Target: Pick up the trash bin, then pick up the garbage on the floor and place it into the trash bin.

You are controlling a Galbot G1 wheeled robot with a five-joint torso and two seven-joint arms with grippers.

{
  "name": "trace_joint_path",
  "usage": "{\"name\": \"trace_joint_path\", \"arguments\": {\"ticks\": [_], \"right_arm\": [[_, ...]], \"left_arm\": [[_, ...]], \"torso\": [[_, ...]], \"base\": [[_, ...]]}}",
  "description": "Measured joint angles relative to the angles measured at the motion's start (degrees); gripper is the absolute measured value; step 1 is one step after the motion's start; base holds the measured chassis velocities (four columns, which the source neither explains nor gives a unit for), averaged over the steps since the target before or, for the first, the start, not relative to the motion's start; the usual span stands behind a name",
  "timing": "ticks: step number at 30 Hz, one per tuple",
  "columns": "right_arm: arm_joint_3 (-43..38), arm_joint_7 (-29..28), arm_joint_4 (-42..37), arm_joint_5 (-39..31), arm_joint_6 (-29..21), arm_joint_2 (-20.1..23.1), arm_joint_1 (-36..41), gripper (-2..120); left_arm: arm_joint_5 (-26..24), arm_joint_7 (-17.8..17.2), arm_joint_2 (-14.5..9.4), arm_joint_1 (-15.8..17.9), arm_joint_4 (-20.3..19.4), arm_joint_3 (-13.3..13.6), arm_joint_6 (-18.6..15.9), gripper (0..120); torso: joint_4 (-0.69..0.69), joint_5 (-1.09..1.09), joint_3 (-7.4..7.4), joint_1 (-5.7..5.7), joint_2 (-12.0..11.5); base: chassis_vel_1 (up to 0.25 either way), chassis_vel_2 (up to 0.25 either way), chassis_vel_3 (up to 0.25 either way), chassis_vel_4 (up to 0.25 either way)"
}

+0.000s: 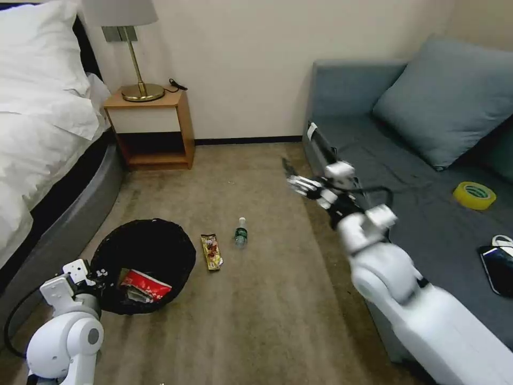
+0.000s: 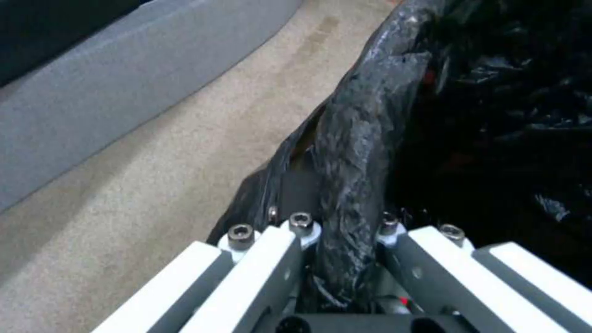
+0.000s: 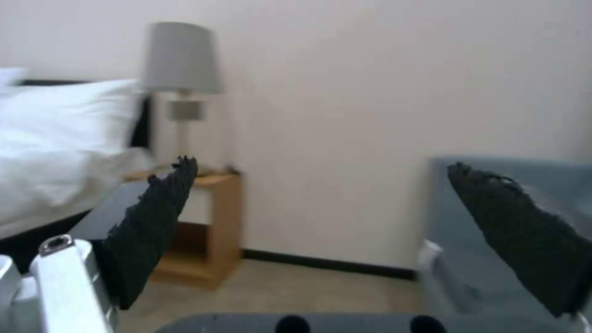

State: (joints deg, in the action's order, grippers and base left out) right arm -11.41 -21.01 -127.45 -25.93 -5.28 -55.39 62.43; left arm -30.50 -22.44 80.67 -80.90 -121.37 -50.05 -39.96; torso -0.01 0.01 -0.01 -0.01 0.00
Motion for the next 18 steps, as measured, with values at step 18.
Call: {"name": "trace_joint_path", "arguments": {"ticks": [18], "right_arm": [[-0.64, 0.03, -1.11, 17.76, 3.31, -13.54, 20.34, 100]], "left_arm": [[0.28, 0.13, 0.33, -1.14, -2.12, -0.55, 0.35, 2]], "torso": [[0.01, -0.02, 0.0, 0.0, 0.0]], "base": [[0.0, 0.0, 0.0, 0.0]]}}
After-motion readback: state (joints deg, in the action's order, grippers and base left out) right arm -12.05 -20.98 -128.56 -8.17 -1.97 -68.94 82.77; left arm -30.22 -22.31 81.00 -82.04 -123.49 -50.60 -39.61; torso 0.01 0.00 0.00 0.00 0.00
